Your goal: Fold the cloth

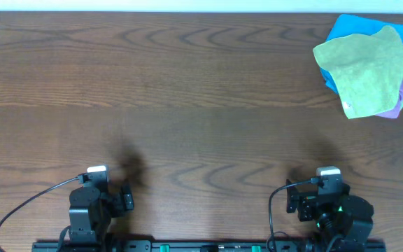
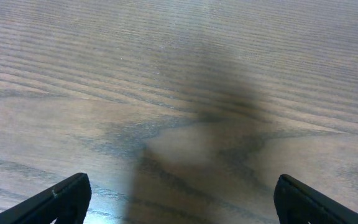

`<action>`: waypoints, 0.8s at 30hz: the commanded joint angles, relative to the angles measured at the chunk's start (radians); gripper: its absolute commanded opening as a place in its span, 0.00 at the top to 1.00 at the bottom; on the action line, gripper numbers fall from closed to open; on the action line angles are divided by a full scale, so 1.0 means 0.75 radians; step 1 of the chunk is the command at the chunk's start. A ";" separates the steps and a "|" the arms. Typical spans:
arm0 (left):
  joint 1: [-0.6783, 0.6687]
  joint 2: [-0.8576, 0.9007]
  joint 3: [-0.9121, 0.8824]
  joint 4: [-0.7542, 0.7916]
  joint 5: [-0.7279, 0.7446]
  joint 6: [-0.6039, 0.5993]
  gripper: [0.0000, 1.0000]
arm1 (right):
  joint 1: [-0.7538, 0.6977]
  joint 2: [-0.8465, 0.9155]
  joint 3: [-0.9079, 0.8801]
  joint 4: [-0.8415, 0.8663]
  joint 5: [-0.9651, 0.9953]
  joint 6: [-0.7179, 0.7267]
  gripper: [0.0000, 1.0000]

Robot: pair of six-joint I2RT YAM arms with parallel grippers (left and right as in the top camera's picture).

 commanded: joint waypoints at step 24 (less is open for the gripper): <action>0.003 -0.013 -0.055 -0.041 -0.010 0.009 0.05 | -0.010 -0.008 -0.004 0.014 0.064 0.010 0.01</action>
